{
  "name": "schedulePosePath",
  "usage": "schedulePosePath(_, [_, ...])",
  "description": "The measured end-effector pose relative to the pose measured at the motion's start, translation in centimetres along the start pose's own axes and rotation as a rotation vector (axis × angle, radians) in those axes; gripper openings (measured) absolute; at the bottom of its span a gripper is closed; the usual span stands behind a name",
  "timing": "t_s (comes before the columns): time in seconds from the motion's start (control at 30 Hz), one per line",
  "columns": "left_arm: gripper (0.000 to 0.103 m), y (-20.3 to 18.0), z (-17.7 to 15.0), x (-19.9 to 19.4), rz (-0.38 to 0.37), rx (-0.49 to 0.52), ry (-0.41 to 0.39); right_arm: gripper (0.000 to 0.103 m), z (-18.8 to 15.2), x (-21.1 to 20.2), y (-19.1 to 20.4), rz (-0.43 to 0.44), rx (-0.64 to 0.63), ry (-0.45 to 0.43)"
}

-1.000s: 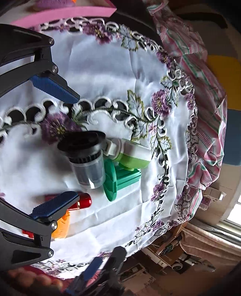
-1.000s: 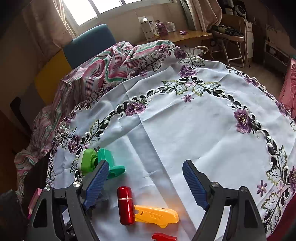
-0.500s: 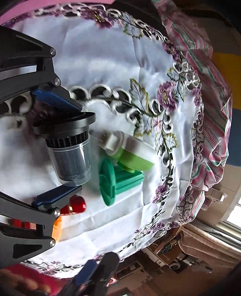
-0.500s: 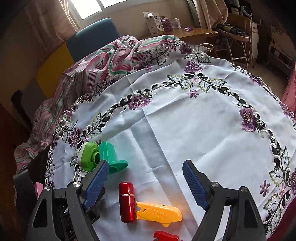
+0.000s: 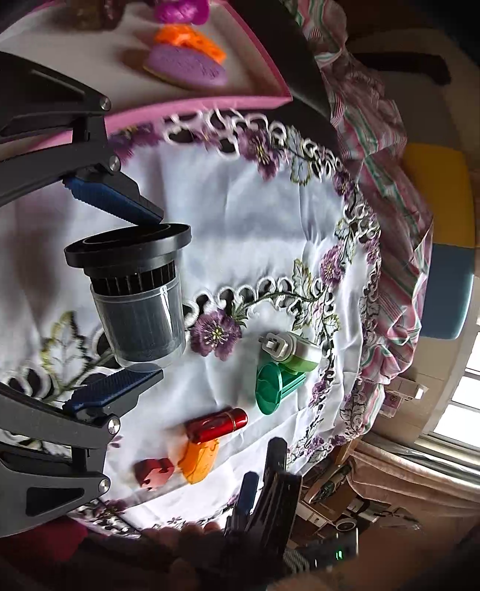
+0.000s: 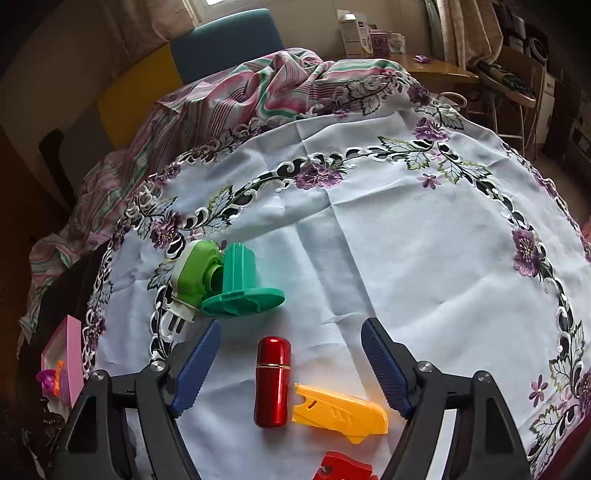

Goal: Organize rigid objects
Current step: 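Lift the black cup with the left gripper while the right grasps the teal cup holder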

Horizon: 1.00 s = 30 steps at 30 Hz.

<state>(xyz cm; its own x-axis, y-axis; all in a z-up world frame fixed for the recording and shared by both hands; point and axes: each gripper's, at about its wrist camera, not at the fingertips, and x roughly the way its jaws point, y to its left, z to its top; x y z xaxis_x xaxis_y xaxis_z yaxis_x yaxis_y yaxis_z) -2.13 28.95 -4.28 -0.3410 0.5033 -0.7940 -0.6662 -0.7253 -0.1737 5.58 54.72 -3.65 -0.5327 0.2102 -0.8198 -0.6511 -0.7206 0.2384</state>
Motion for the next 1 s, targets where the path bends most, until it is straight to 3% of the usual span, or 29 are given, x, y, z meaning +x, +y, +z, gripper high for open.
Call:
schedulePosePath(0.23, [0.077,1.7,-1.3,-3.6,0.003,0.0,-0.053,0.051,-0.6,0.8,1.3,-0.039,-0.076,0.031])
schedulePosePath(0.3, [0.077,2.5,-1.4,-4.3,-0.002,-0.011,-0.058,0.047,-0.4,0.9,1.4,-0.025,-0.067,0.038])
schedulePosePath(0.5, [0.077,4.3,-2.0,-5.7,-0.013,-0.058,-0.068,0.043,2.0,2.4,3.3,-0.035,-0.098,0.06])
schedulePosePath(0.73, [0.077,5.6,-2.5,-6.1,-0.021,-0.104,-0.062,0.043,4.6,6.7,6.3,-0.085,-0.227,0.199])
schedulePosePath(0.8, [0.077,5.8,-2.6,-6.1,-0.023,-0.108,-0.057,0.043,4.5,8.7,6.5,-0.128,-0.247,0.271])
schedulePosePath(0.87, [0.077,5.9,-2.8,-6.2,-0.023,-0.11,-0.057,0.03,4.1,10.1,6.4,-0.15,-0.254,0.303])
schedulePosePath(1.0, [0.077,6.5,-3.2,-6.7,-0.012,-0.112,-0.062,0.03,2.3,9.5,7.0,-0.146,-0.297,0.282])
